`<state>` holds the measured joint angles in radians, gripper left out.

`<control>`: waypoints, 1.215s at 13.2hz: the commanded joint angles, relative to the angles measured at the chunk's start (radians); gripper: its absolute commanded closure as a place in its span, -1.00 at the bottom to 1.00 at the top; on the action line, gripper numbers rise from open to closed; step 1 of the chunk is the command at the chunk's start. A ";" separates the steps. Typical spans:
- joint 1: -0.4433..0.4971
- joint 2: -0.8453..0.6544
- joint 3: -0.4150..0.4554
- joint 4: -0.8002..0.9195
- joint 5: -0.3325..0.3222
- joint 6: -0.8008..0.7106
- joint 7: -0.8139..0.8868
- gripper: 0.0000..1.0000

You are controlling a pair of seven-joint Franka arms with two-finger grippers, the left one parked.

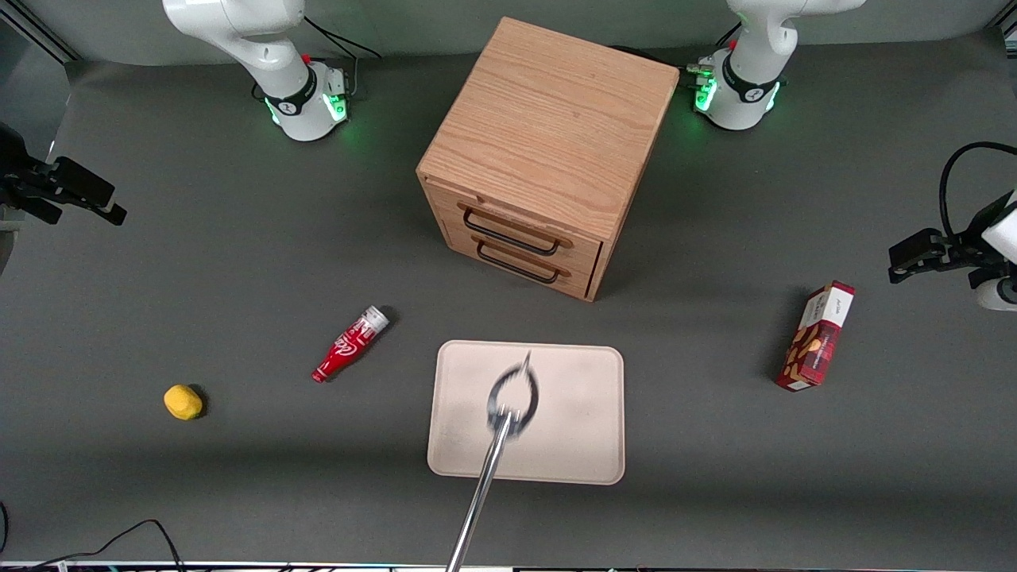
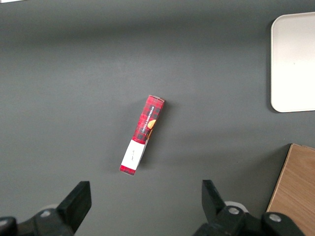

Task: Open upper drawer
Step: 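Move the right gripper to the upper drawer's black handle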

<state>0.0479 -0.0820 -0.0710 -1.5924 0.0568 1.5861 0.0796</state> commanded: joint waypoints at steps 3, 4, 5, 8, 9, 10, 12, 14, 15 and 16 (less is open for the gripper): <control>0.038 0.030 0.034 0.046 -0.018 -0.029 -0.037 -1.00; 0.040 0.044 0.089 0.058 -0.025 -0.029 -0.088 -1.00; 0.038 0.073 0.153 0.074 -0.023 -0.029 -0.131 -1.00; 0.041 0.183 0.324 0.187 -0.028 -0.029 -0.139 -1.00; 0.043 0.235 0.368 0.225 -0.032 -0.028 -0.144 -1.00; 0.052 0.293 0.422 0.264 -0.034 -0.026 -0.159 -1.00; 0.066 0.373 0.515 0.296 -0.078 -0.008 -0.195 -1.00; 0.064 0.427 0.608 0.296 -0.136 0.073 -0.199 -1.00; 0.076 0.444 0.635 0.290 -0.176 0.107 -0.201 -1.00; 0.090 0.485 0.664 0.290 -0.198 0.135 -0.205 -1.00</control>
<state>0.1186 0.3320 0.5446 -1.3520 -0.0894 1.6956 -0.0945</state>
